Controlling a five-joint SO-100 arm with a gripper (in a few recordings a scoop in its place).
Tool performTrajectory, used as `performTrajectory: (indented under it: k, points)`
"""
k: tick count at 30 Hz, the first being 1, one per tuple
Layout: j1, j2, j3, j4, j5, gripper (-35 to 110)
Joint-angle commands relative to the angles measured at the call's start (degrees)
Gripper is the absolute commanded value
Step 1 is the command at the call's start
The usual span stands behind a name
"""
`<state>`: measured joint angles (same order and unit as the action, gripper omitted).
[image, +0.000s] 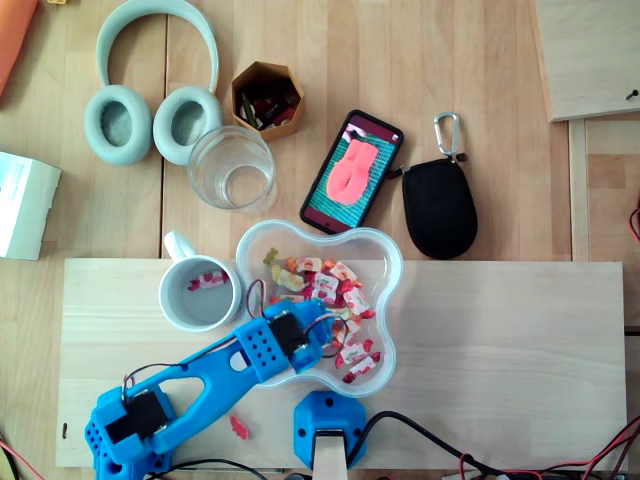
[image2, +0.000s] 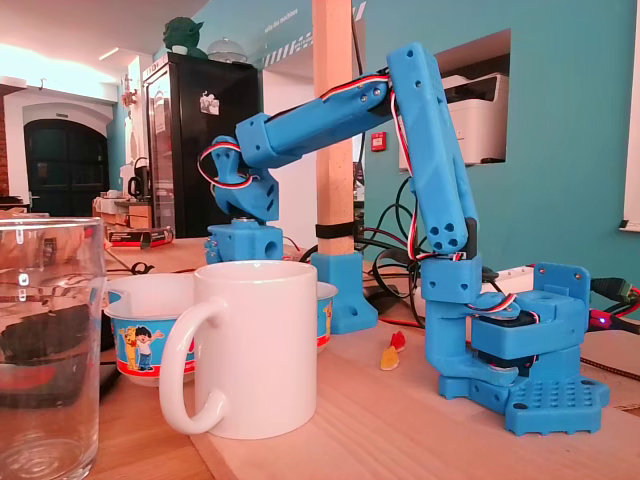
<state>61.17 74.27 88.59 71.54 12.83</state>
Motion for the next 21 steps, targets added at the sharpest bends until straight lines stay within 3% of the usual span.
performTrajectory:
  k: [1,15,21]
  points:
    - [1.5,1.4,-0.9,1.0,1.0,24]
    - [1.5,1.4,-1.0,1.1,1.0,24]
    - [1.5,1.4,-1.0,0.6,1.1,17]
